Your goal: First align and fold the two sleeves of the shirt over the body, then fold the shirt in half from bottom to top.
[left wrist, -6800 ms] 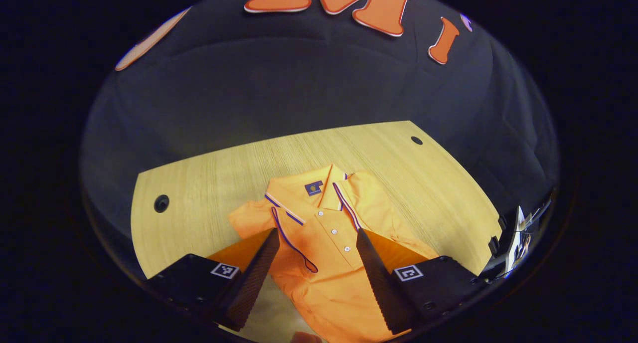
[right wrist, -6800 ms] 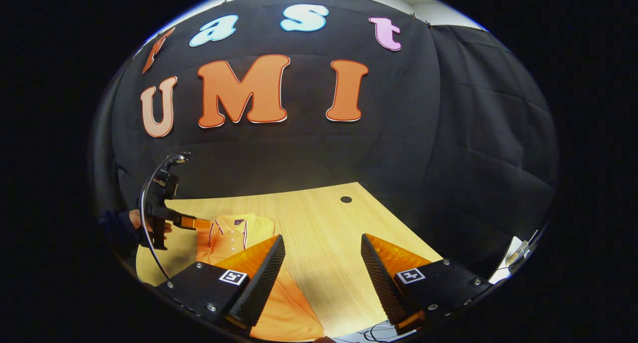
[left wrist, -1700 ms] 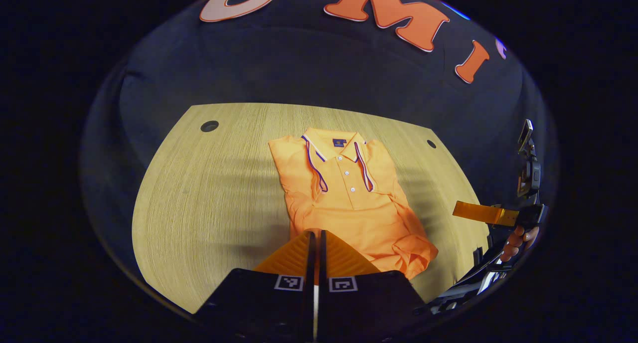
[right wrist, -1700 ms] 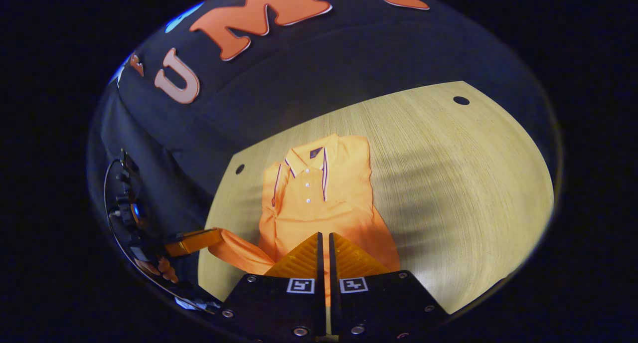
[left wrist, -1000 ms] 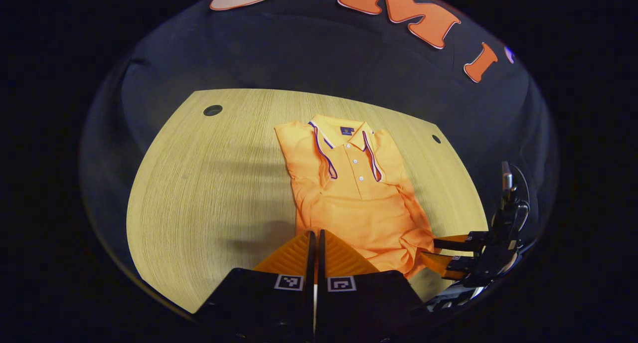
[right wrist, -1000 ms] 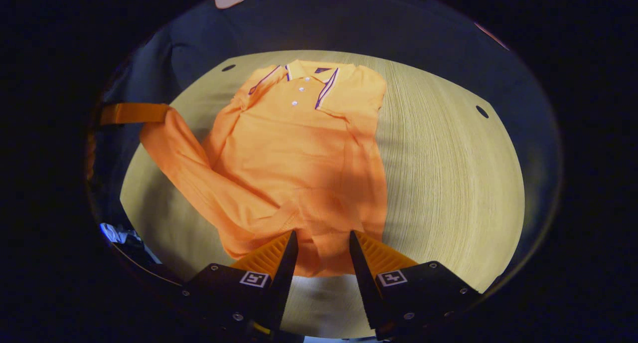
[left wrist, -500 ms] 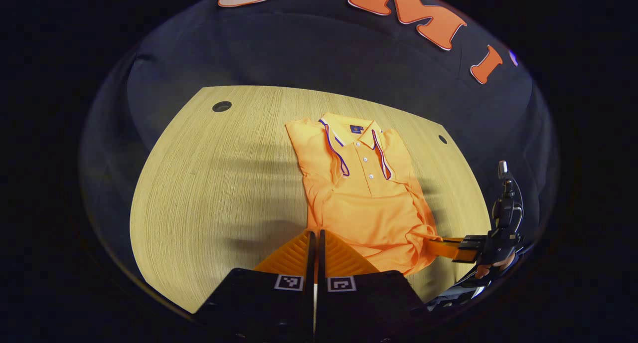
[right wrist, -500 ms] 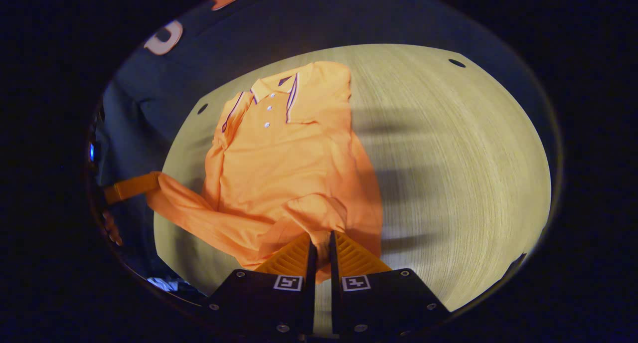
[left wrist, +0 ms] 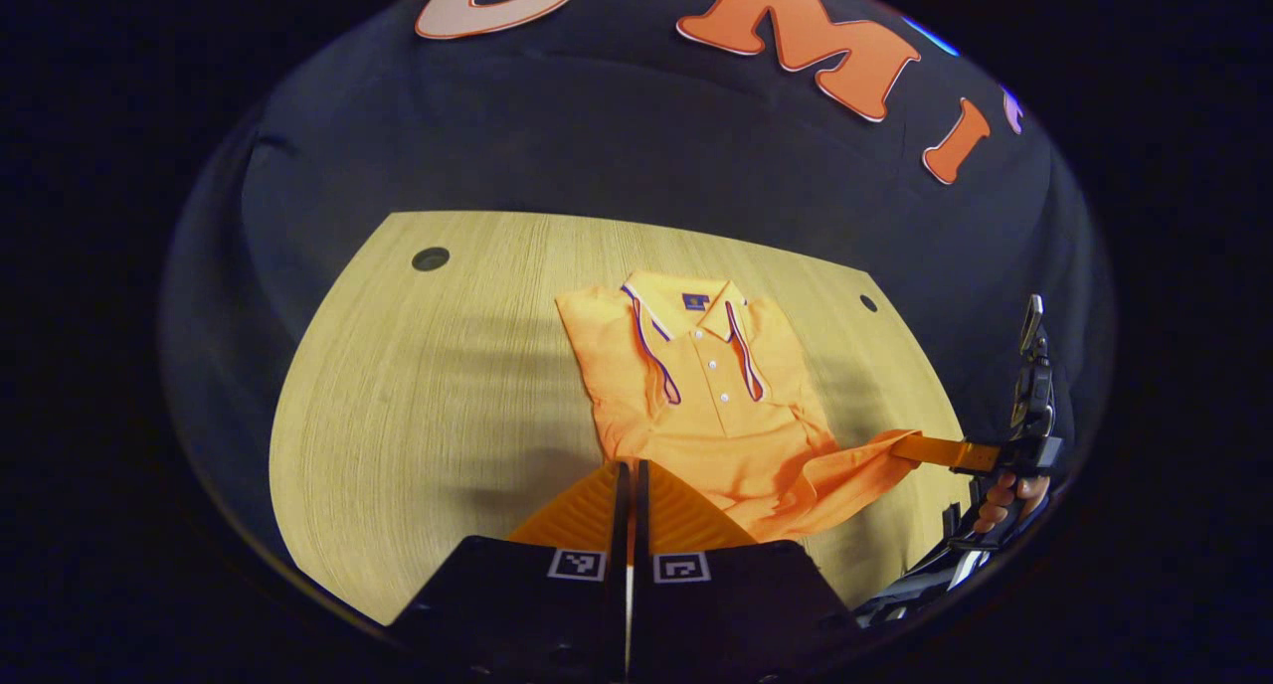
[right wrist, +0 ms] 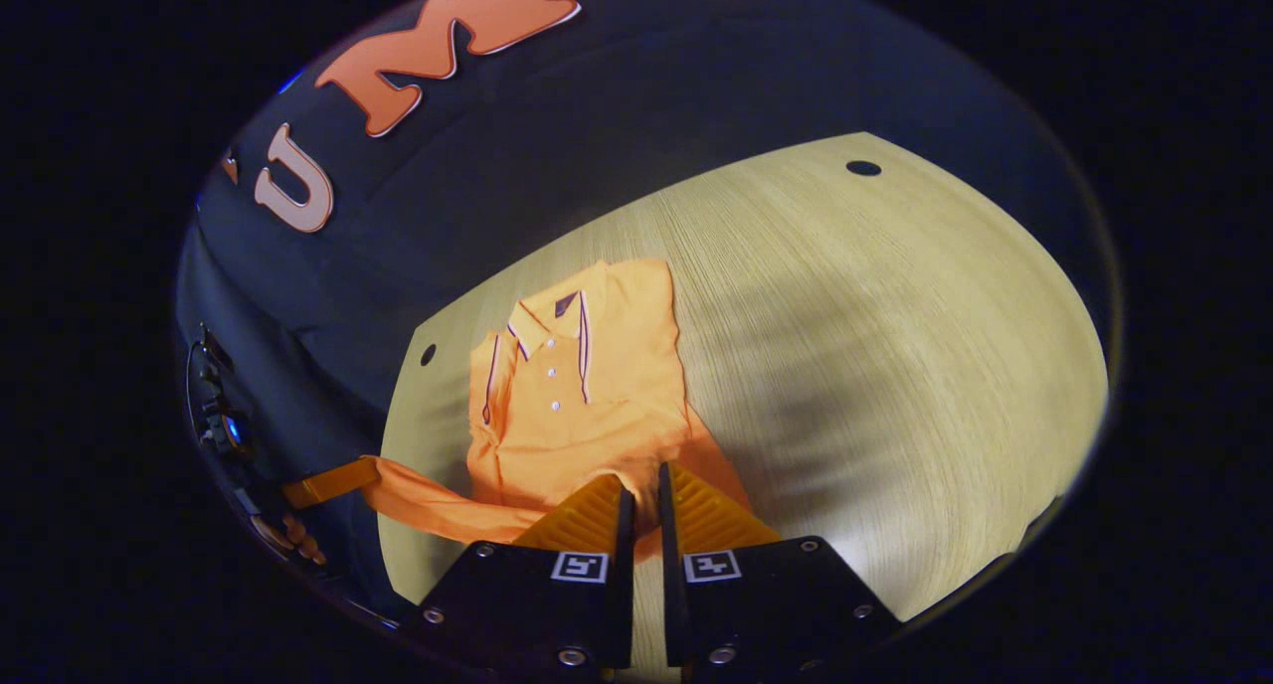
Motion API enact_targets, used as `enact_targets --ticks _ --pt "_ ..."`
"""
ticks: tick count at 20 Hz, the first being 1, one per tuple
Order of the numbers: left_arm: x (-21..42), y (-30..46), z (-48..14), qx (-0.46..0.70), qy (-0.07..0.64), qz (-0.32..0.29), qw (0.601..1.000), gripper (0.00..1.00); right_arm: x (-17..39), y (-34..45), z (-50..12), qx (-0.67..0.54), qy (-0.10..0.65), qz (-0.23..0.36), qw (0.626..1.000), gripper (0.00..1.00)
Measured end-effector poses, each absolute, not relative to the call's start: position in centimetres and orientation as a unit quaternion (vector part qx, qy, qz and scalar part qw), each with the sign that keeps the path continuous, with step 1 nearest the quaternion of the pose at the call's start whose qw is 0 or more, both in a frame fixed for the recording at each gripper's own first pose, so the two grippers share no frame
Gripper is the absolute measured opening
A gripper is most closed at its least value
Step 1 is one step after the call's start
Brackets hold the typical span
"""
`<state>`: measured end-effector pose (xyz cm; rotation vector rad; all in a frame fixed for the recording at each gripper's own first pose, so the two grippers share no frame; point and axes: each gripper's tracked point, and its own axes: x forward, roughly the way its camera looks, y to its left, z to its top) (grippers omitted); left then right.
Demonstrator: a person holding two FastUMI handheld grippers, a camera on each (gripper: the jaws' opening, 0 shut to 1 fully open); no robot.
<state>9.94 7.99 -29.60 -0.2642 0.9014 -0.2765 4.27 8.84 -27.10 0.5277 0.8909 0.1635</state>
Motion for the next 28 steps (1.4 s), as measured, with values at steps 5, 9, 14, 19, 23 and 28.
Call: enact_targets --ticks 5,9,14,19,23,28 --pt "15.5 10.3 -28.6 -0.11 0.404 -0.114 0.901 0.03 9.6 7.8 -24.0 0.218 0.395 0.077 0.889 0.11" --pt "20.0 10.8 -28.7 -0.099 0.392 -0.115 0.907 0.03 13.3 7.9 -24.5 0.202 0.398 0.071 0.892 0.1" --pt "20.8 9.1 -32.9 -0.099 0.439 -0.157 0.879 0.0 16.4 9.0 -25.8 0.183 0.411 0.071 0.89 0.09" --pt "16.3 8.4 -39.6 -0.102 0.523 -0.196 0.823 0.28 15.9 9.6 -28.4 0.151 0.44 0.08 0.882 0.08" --pt "15.5 7.8 -41.7 -0.134 0.551 -0.181 0.804 0.81 15.7 8.9 -31.4 0.161 0.474 0.058 0.864 0.09" --pt "14.6 7.3 -43.2 -0.125 0.577 -0.175 0.788 0.81 14.3 8.9 -34.9 0.142 0.512 0.061 0.845 0.43"
